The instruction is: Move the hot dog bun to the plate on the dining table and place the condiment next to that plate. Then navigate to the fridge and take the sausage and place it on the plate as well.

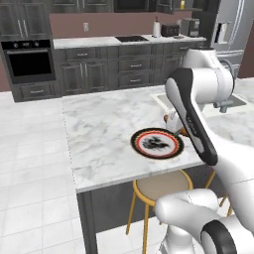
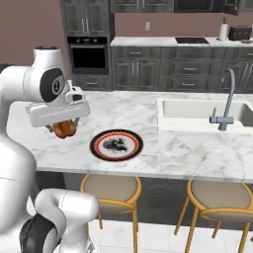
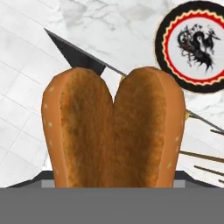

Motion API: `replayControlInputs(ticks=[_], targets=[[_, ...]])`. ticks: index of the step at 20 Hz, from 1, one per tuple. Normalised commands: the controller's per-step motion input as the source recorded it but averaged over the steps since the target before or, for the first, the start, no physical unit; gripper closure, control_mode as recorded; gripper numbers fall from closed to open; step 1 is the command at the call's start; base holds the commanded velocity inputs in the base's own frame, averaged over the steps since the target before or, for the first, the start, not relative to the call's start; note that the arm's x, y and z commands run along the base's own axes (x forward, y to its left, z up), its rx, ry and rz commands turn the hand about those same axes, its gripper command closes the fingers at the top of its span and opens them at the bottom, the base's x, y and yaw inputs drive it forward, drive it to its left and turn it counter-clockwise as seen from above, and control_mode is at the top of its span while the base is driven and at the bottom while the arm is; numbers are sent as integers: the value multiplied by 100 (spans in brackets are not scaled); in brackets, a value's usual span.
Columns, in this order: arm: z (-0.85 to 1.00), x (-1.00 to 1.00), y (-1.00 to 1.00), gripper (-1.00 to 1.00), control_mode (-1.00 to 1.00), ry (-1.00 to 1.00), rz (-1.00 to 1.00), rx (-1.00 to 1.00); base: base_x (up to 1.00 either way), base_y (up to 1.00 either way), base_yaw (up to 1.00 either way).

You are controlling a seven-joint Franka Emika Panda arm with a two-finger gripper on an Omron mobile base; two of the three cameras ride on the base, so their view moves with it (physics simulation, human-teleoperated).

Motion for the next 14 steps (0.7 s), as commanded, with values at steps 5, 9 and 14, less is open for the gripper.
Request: replayControlInputs(ticks=[5, 9, 14], targets=[[-33, 97, -47, 100, -100, 0, -10, 14, 0, 0, 0], [-58, 89, -28, 100, -100, 0, -2, 9, 0, 0, 0], [-66, 75, -6, 100, -100, 0, 0, 0, 0, 0, 0]])
